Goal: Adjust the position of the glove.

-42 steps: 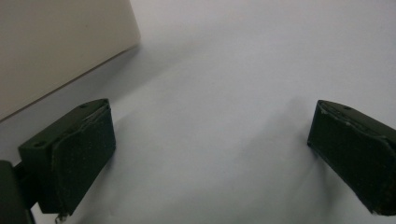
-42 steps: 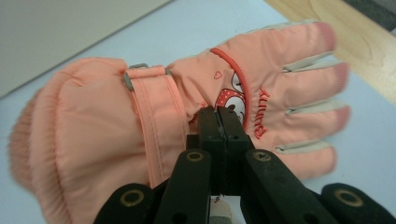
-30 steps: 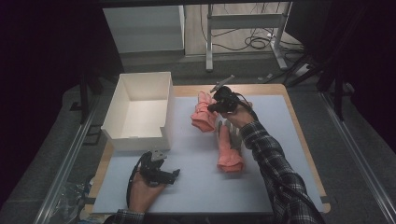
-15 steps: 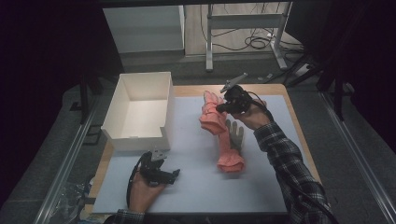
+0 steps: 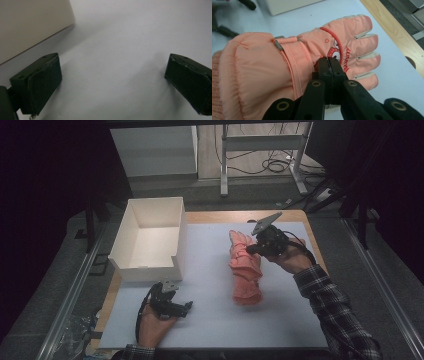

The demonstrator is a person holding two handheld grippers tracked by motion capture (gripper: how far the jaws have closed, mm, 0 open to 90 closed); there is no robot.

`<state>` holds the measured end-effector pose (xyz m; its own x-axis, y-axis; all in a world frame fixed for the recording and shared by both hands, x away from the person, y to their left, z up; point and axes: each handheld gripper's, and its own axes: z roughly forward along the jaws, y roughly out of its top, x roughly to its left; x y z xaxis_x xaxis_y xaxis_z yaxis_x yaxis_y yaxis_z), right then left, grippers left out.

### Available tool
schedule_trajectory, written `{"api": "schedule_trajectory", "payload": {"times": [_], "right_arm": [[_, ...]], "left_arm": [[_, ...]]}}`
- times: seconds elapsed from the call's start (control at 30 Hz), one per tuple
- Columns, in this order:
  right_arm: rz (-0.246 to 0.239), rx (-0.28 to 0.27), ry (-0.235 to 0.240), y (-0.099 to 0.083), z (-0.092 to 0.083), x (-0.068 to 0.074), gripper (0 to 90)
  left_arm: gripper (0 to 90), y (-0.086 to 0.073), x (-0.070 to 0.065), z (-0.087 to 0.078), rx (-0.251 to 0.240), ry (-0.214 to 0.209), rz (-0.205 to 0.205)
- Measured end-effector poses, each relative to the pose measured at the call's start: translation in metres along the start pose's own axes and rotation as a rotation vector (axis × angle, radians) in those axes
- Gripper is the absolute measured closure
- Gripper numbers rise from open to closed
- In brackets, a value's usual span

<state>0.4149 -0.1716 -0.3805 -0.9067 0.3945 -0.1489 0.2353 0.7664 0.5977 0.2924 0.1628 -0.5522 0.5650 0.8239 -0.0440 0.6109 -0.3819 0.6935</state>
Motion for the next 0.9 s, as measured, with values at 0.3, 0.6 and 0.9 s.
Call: {"api": "schedule_trajectory", "payload": {"times": [0.3,0.6,0.9], "right_arm": [[-0.028,0.045,-0.002,-0.022,0.006,0.015,90.0],[-0.038,0.066,0.027,-0.031,0.019,0.018,90.0],[-0.026,0.096,0.052,-0.040,0.028,0.021,90.0]], "left_arm": [[0.9,0.000,0.000,0.000,0.000,0.000,-0.001],[0.9,0.000,0.000,0.000,0.000,0.000,0.000],[0.9,0.000,0.000,0.000,0.000,0.000,0.000]]}}
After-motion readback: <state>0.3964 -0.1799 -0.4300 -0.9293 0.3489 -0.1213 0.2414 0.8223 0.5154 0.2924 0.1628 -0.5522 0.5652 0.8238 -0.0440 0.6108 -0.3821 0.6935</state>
